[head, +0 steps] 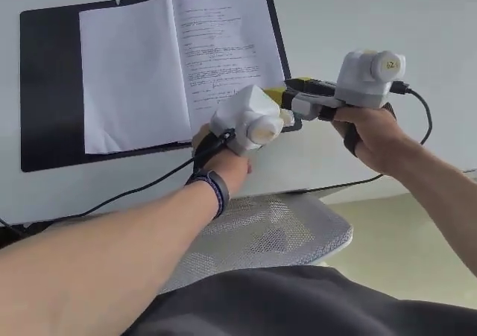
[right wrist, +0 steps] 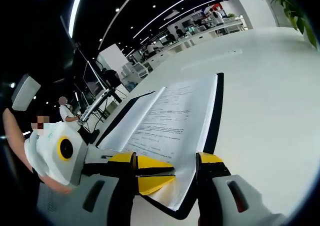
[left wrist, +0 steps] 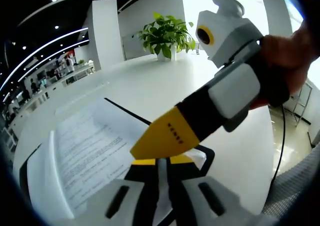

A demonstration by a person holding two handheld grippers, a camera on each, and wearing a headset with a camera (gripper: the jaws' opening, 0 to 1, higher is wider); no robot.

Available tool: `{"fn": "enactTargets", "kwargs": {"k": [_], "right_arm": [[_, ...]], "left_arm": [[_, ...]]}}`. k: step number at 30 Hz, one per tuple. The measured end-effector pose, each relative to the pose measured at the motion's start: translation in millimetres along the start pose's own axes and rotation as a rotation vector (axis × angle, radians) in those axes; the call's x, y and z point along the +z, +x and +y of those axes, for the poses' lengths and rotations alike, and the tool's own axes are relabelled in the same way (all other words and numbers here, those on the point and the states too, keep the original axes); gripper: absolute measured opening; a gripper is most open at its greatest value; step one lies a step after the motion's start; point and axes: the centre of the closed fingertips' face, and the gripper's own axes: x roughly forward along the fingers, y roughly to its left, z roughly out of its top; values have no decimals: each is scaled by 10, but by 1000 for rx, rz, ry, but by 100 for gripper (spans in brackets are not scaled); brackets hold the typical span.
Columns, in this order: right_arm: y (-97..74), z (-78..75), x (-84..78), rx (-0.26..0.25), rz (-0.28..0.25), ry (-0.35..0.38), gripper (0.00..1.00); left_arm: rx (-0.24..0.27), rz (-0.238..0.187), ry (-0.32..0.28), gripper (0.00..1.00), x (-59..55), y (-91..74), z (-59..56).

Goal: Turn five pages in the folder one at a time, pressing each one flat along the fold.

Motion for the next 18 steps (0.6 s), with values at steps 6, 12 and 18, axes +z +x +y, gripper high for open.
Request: {"fn": "enactTargets", "kwargs": {"k": [6, 12, 18], "right_arm": [[18, -31, 38, 14, -17, 56, 42], [59, -134, 76, 2, -29, 102, 23], [75, -165, 87, -7, -36, 130, 9]], "left_arm": [[0, 0, -4, 3, 3, 1, -5], [-17, 2, -48, 3, 8, -4, 10], [-51, -13, -122, 3, 17, -3, 21]]}}
